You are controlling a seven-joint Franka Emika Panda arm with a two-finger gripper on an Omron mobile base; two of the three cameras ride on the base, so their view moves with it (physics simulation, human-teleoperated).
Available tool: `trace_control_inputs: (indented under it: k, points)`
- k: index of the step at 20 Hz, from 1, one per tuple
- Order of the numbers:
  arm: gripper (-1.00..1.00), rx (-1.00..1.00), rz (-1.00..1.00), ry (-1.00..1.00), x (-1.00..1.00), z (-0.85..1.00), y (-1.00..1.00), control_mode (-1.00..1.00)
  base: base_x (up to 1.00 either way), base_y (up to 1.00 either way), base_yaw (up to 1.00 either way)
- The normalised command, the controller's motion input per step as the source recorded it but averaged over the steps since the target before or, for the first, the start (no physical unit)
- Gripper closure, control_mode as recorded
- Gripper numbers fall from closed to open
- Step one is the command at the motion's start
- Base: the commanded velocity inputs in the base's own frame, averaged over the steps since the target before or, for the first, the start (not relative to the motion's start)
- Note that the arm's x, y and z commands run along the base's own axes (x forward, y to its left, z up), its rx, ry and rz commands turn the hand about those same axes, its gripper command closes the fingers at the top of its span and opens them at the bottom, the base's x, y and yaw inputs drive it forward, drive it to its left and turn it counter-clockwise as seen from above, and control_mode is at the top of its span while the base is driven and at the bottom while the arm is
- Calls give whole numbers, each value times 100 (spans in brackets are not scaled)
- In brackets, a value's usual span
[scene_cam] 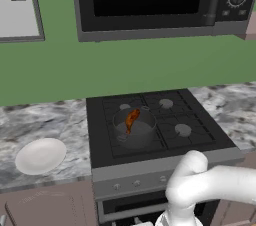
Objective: Retrieve the frozen meat and place it in the pot on a burner. Then turn the burner on.
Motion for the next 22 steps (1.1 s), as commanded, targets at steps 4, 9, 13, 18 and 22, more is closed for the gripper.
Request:
trace_control_inputs:
  k: [4, 9, 13, 18, 22]
  points:
    - [-100, 0, 0, 0, 12, 0, 0, -100, 0, 0, 0]
    - [-100, 0, 0, 0, 26, 0, 0, -100, 0, 0, 0]
    - [-100, 0, 0, 0, 25, 0, 0, -100, 0, 0, 0]
    - [-100, 0, 0, 0, 28, 0, 0, -100, 0, 0, 0]
    - [-100, 0, 0, 0, 31, 0, -3, -100, 0, 0, 0]
